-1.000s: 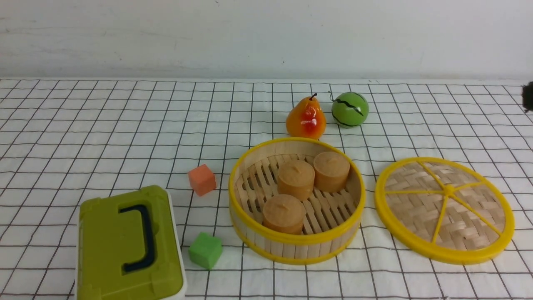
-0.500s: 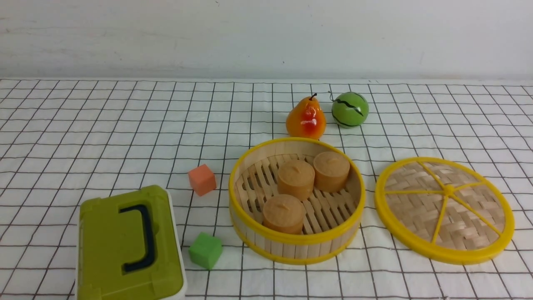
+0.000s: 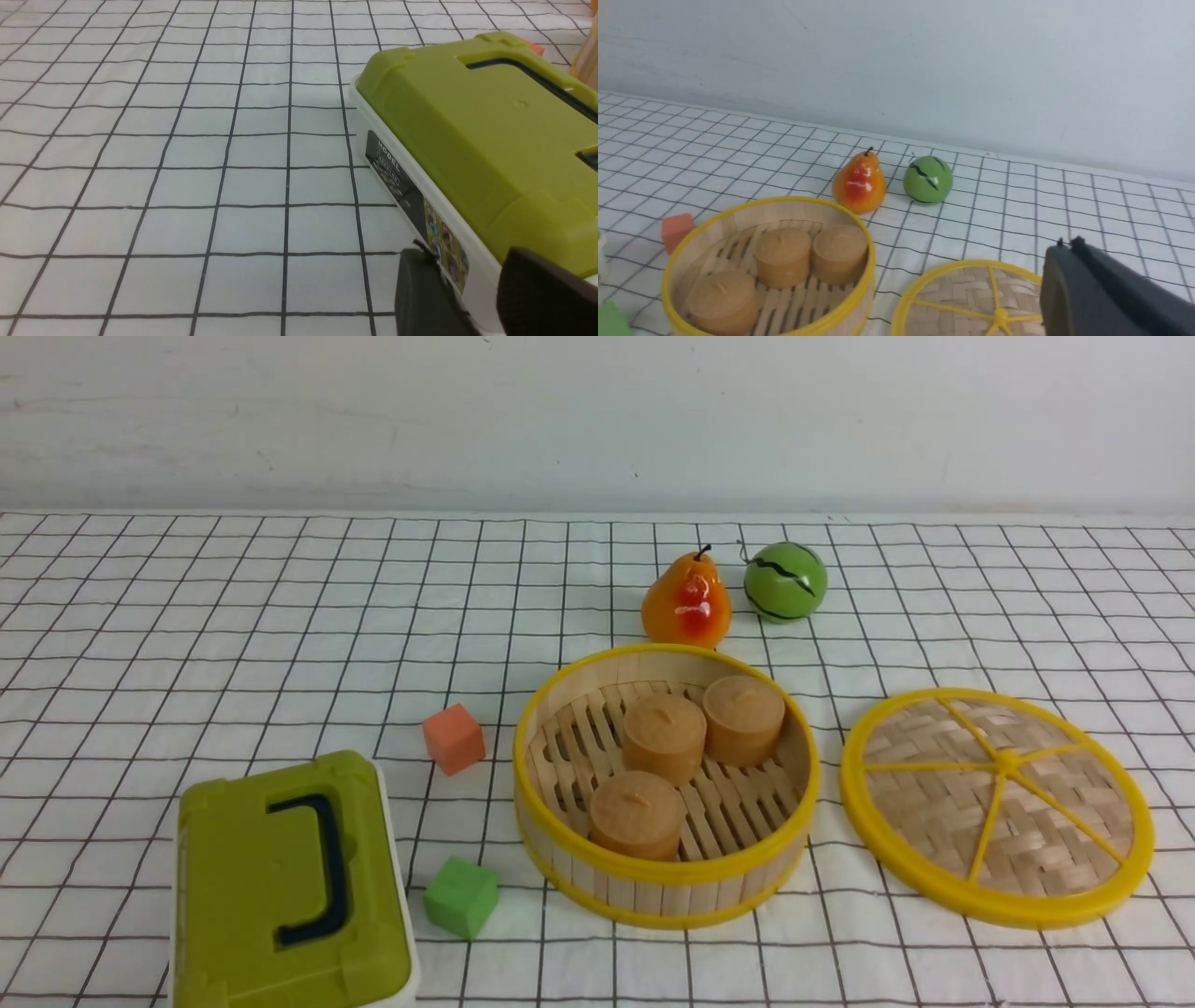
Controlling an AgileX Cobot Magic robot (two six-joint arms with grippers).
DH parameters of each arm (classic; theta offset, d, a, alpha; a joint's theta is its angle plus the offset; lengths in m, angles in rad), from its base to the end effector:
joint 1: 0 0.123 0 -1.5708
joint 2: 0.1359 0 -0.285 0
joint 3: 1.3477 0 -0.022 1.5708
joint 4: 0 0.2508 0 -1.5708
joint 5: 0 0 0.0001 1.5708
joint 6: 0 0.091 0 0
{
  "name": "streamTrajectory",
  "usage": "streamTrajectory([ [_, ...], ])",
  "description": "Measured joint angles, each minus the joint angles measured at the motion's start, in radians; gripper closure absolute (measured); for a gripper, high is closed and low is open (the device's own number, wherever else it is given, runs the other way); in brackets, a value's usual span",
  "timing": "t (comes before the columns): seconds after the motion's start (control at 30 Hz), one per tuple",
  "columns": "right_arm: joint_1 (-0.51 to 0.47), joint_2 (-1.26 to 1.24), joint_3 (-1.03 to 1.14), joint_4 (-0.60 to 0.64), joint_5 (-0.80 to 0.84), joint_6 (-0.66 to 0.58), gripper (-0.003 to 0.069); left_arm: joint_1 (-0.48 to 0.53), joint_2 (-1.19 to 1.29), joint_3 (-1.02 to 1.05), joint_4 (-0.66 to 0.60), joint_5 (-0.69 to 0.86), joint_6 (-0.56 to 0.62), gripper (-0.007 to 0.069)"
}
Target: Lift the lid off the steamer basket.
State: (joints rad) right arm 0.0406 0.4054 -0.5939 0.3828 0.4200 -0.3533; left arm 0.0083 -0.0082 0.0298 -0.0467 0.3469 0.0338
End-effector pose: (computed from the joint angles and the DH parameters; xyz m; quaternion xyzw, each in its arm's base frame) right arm 0.0798 0.0171 0.3487 -0.0662 0.7439 0.0702 0.6613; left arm 0.0535 -0.0010 0.1724 -0.0026 0.7991 -0.0069 0.6011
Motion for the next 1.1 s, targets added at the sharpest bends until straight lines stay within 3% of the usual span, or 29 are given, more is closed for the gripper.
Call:
streamTrajectory([
  [0.13,0.000,-0.128,0.198,-0.100,-0.153,0.098,0.0683,0.000,0.000,0.000,0.000,0.000,0.000,0.0386],
  [0.2,-0.001,-0.213,0.336,-0.218,-0.238,0.212,0.0683,0.000,0.000,0.000,0.000,0.000,0.000,0.0386],
  [0.43,-0.052,-0.354,0.548,-0.328,-0.208,0.428,0.0683,0.000,0.000,0.000,0.000,0.000,0.000,0.0386],
  [1.1,-0.060,-0.415,0.613,-0.367,-0.035,0.450,0.0683,0.000,0.000,0.000,0.000,0.000,0.000,0.0386],
])
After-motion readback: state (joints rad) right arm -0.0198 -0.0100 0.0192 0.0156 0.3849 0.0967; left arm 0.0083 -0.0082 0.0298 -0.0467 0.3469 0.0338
